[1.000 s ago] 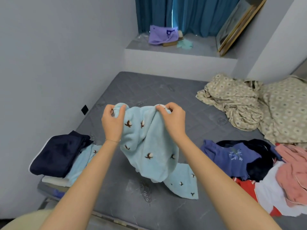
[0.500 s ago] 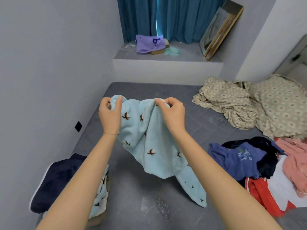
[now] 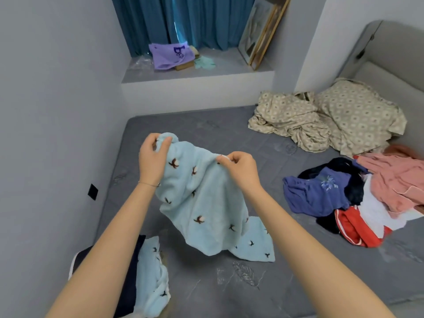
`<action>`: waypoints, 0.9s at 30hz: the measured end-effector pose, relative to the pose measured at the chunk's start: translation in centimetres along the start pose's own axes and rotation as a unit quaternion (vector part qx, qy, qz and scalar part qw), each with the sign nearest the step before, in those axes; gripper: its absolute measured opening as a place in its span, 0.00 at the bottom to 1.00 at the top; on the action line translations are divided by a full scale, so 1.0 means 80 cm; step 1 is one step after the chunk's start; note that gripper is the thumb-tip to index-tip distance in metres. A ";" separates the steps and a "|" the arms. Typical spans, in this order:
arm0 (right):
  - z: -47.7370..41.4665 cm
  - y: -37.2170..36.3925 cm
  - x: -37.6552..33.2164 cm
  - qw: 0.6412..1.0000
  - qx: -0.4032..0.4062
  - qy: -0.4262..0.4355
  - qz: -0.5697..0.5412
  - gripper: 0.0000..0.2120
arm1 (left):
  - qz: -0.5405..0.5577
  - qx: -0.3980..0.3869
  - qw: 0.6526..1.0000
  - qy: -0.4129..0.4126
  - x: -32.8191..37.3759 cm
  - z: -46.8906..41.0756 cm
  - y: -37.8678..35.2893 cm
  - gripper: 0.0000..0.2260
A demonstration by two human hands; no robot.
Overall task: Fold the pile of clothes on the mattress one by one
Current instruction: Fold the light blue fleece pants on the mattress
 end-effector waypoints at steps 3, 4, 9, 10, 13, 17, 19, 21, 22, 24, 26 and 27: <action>0.008 -0.010 0.036 0.998 -0.035 -0.026 0.041 0.20 | 0.009 -0.052 0.998 0.018 -0.014 0.012 -0.024 0.06; 0.010 -0.013 0.048 0.996 -0.055 -0.034 0.060 0.21 | 0.008 -0.067 0.997 0.023 -0.019 0.015 -0.031 0.06; 0.006 -0.014 0.089 0.980 -0.145 -0.061 0.124 0.15 | -0.011 -0.128 0.991 0.034 -0.030 0.029 -0.048 0.05; 0.001 -0.009 0.090 0.984 -0.134 -0.058 0.106 0.13 | -0.023 -0.149 0.988 0.033 -0.029 0.029 -0.048 0.06; -0.018 0.007 0.073 0.994 -0.092 -0.019 0.051 0.15 | -0.051 -0.238 0.969 0.040 -0.025 0.033 -0.051 0.05; -0.035 0.006 0.043 0.986 -0.157 0.047 -0.014 0.19 | -0.032 -0.311 0.948 0.064 -0.017 0.044 -0.057 0.05; -0.036 -0.002 0.033 0.972 -0.221 0.083 -0.004 0.18 | -0.014 -0.325 0.944 0.064 -0.010 0.046 -0.056 0.06; -0.036 -0.012 0.032 0.955 -0.276 0.105 0.027 0.16 | -0.004 -0.344 0.936 0.069 -0.003 0.043 -0.052 0.07; -0.034 -0.015 0.031 0.948 -0.297 0.109 0.030 0.13 | -0.003 -0.355 0.932 0.072 -0.001 0.041 -0.049 0.06; -0.033 -0.019 0.034 0.941 -0.320 0.104 0.024 0.09 | -0.002 -0.367 0.927 0.078 0.001 0.039 -0.044 0.06; -0.031 -0.021 0.036 0.938 -0.332 0.096 0.030 0.10 | 0.005 -0.363 0.928 0.077 0.001 0.036 -0.039 0.05; -0.031 -0.022 0.036 0.936 -0.336 0.098 0.039 0.12 | 0.012 -0.361 0.929 0.079 0.002 0.036 -0.038 0.05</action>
Point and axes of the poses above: each hand's wrist, its own z-axis away from the middle knuckle, its own y-axis out of the back of the hand, x = y × z, the point moved 3 cm from there along -z, towards the middle knuckle, and after that the axes turned 8 degrees about z, right-handed, at the moved point
